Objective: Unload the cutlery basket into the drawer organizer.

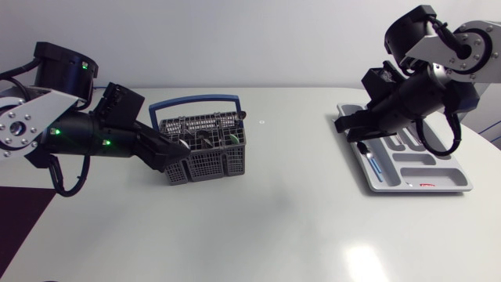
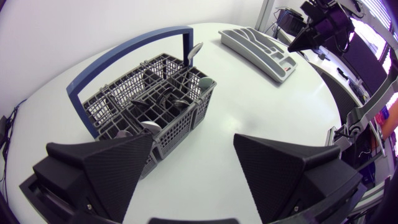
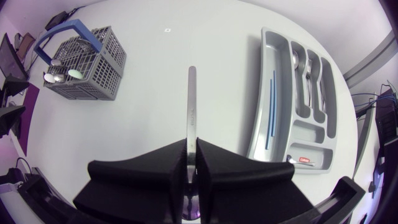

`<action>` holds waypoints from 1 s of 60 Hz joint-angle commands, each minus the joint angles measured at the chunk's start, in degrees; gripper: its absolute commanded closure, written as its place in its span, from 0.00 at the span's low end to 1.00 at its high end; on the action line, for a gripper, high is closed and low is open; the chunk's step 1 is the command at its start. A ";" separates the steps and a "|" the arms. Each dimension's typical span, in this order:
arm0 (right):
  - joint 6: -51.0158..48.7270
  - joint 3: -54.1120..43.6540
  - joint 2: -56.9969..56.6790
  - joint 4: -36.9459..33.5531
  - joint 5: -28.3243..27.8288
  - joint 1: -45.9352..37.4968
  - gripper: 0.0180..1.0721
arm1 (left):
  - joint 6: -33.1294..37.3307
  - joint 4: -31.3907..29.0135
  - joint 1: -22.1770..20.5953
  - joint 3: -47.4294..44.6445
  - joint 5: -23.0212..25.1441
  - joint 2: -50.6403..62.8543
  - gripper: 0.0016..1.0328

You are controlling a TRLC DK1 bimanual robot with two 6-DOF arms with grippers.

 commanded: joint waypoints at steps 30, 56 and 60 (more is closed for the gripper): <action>-4.47 -6.19 0.64 2.16 4.43 -0.74 0.95 | 0.06 -0.20 -0.55 -1.35 -0.07 -1.22 0.11; 13.72 0.75 7.58 -10.68 11.90 -6.36 0.95 | -0.02 -0.63 -1.25 -1.52 -0.42 -2.10 0.11; 17.59 1.81 8.99 -12.61 11.38 -8.38 0.95 | -0.02 -0.63 -1.51 -1.61 -0.77 -2.19 0.11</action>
